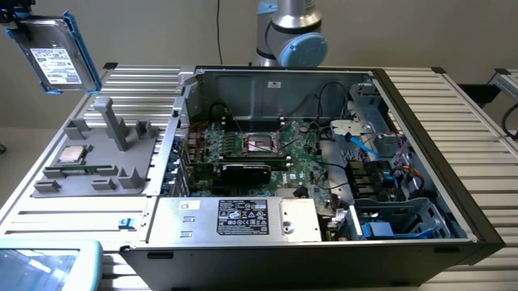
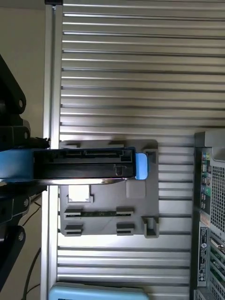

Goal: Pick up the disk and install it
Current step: 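Pick up the disk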

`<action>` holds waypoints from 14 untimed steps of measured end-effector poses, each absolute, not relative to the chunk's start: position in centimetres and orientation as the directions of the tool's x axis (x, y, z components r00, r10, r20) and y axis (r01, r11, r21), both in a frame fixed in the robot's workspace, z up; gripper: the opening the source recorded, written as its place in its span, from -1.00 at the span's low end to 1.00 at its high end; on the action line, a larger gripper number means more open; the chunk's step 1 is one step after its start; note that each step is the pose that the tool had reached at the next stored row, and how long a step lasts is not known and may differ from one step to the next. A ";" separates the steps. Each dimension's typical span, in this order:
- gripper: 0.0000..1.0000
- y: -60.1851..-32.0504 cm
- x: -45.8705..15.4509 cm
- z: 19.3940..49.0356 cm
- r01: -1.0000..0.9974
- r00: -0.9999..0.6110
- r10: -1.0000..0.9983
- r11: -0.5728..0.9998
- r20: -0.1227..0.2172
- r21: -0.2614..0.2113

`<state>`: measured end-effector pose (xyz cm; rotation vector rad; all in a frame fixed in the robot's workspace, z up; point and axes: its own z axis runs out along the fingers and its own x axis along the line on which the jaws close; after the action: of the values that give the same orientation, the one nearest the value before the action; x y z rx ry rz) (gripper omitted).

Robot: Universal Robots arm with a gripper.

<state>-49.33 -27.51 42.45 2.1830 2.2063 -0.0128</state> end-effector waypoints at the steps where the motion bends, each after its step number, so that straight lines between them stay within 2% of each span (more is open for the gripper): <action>1: -0.25 -27.5 -49.2 42.5 1.000 -0.010 0.999 0.011 -0.033 0.021; 7: -0.25 -27.5 -46.6 43.1 1.000 -0.010 0.999 0.011 -0.032 0.021; 14: -0.25 -27.5 -43.6 45.9 1.000 -0.010 1.000 0.011 -0.029 0.021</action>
<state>-43.63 -27.54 45.92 2.1849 2.2083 -0.0090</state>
